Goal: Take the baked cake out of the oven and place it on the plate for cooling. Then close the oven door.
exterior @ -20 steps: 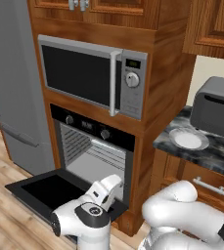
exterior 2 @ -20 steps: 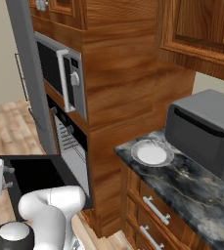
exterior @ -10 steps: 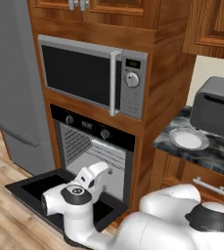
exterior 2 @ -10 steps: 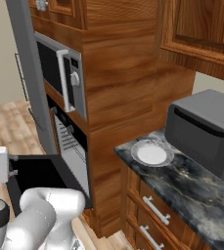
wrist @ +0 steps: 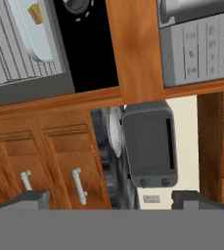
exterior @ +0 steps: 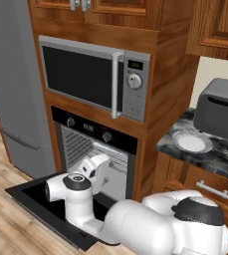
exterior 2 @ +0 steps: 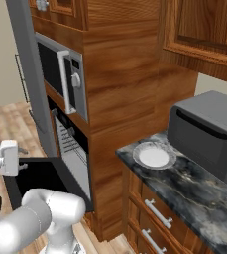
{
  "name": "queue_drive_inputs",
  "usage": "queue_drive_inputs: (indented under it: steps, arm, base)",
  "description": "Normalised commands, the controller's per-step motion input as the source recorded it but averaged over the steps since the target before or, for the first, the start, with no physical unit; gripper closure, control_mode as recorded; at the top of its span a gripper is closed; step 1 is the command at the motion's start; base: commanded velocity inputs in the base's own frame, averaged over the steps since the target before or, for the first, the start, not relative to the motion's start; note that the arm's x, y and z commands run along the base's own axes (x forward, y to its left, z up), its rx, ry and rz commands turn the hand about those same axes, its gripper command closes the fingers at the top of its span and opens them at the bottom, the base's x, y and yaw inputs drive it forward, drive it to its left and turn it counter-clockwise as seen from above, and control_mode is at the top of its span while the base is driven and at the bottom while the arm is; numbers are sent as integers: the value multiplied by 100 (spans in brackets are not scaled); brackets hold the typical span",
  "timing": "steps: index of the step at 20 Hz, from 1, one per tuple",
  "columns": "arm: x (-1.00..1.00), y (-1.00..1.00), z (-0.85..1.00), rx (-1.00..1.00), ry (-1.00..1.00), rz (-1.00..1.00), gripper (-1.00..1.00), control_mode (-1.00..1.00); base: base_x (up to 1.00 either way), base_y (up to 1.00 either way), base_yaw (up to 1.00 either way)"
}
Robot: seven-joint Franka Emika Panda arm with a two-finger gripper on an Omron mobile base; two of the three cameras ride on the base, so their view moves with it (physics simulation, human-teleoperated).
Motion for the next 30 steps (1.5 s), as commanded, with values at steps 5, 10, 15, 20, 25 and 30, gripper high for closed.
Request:
queue_drive_inputs:
  steps: [5,10,15,20,25,30]
  arm:
    - [20,-41,0,4,0,2,-100,-100]
    - [28,-17,0,5,0,0,-100,-100]
    - [31,0,-9,4,0,0,-100,-100]
    - [26,0,-24,1,0,0,-100,-100]
    - [20,0,-29,0,0,0,-100,-100]
    - [17,0,-19,0,0,0,-100,-100]
  base:
    - [0,0,0]
    - [0,0,0]
    - [0,0,0]
    - [0,0,0]
    - [0,0,0]
    - [0,0,0]
